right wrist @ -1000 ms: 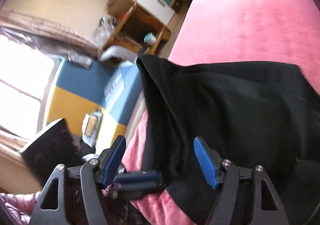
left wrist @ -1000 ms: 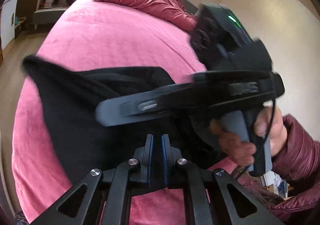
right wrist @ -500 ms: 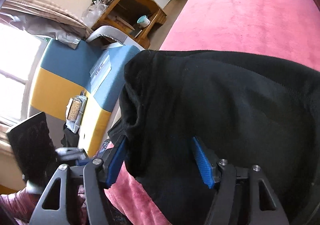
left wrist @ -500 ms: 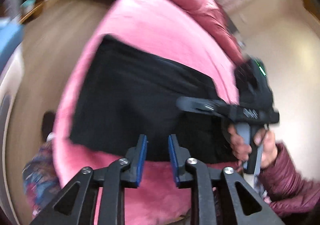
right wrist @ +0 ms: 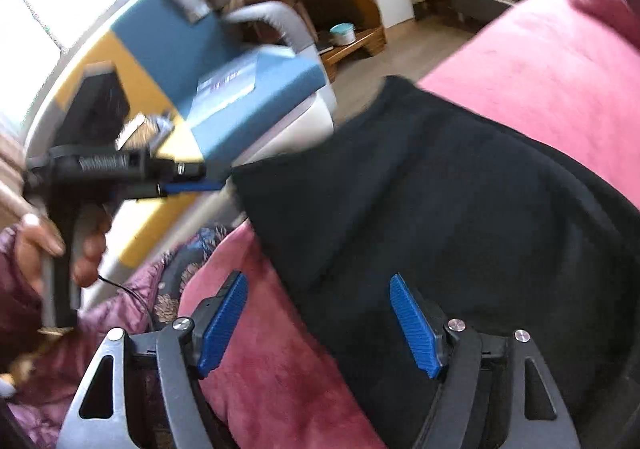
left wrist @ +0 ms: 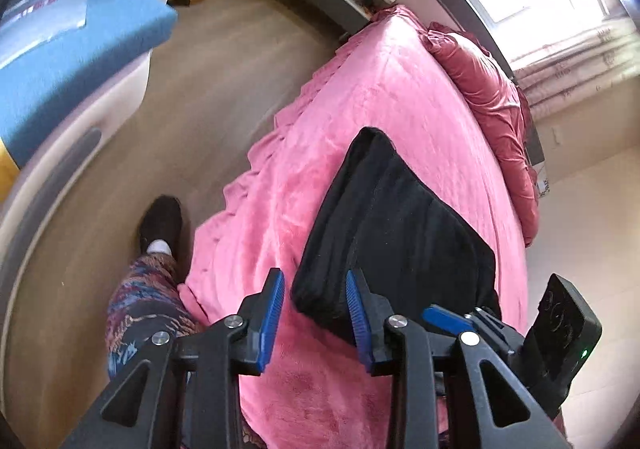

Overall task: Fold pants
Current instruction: 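Grasp the bundle end with the right tool and lift it toward the left tool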

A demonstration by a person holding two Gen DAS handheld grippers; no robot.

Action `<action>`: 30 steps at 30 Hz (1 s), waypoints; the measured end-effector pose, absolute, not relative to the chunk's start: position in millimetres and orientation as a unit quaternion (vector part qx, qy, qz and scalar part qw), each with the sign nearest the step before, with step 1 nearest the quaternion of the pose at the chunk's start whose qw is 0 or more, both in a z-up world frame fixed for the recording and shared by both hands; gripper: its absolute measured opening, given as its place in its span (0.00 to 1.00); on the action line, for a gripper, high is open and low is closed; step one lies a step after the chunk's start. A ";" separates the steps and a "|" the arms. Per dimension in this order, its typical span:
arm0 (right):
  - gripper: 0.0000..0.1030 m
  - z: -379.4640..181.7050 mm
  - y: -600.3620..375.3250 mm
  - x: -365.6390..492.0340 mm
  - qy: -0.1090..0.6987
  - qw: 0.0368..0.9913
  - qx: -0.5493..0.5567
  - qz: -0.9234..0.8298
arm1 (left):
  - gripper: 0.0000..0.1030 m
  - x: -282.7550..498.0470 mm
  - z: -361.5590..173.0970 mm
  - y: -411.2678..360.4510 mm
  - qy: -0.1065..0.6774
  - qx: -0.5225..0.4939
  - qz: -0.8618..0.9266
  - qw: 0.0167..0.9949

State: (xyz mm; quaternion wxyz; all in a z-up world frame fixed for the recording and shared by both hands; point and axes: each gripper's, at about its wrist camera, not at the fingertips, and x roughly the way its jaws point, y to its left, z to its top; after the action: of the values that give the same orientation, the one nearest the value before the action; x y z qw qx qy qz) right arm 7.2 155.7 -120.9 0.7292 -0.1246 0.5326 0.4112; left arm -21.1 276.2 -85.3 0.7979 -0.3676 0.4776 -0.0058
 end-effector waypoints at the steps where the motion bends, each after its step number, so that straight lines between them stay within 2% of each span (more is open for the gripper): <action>1: 0.72 -123.7 158.7 5.3 0.530 0.730 -0.133 0.410 | 0.32 -21.0 -82.9 276.3 0.475 -0.364 -0.008 0.801; 8: 0.72 -149.2 194.2 -4.7 0.503 0.740 -0.226 0.385 | 0.32 -18.0 -72.4 264.1 0.472 -0.328 -0.013 0.818; 10: 0.69 -155.2 199.4 -7.6 0.486 0.748 -0.260 0.369 | 0.32 -17.2 -68.9 258.8 0.472 -0.318 -0.014 0.822; 12: 0.42 -158.1 201.3 -6.5 0.474 0.756 -0.285 0.351 | 0.32 -15.8 -67.0 252.8 0.475 -0.303 -0.013 0.826; 13: 0.34 -154.9 197.7 -2.5 0.474 0.760 -0.270 0.353 | 0.32 -15.1 -65.6 249.2 0.476 -0.296 -0.016 0.828; 14: 0.14 -149.9 192.1 4.2 0.479 0.766 -0.247 0.351 | 0.32 -14.7 -64.5 246.1 0.476 -0.291 -0.018 0.830; 22: 0.12 -111.8 129.2 37.9 0.505 0.796 -0.043 0.331 | 0.32 -13.2 -47.5 215.1 0.467 -0.255 -0.060 0.844; 30: 0.12 -57.8 50.1 31.3 0.471 0.817 0.114 0.311 | 0.32 -3.3 -38.7 164.5 0.467 -0.220 -0.133 0.846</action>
State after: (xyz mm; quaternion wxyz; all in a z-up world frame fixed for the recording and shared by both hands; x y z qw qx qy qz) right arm 31.3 50.1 -57.8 0.8174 0.1138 0.4712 0.3112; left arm -3.3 164.5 -38.7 0.8460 -0.2197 0.4672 -0.1333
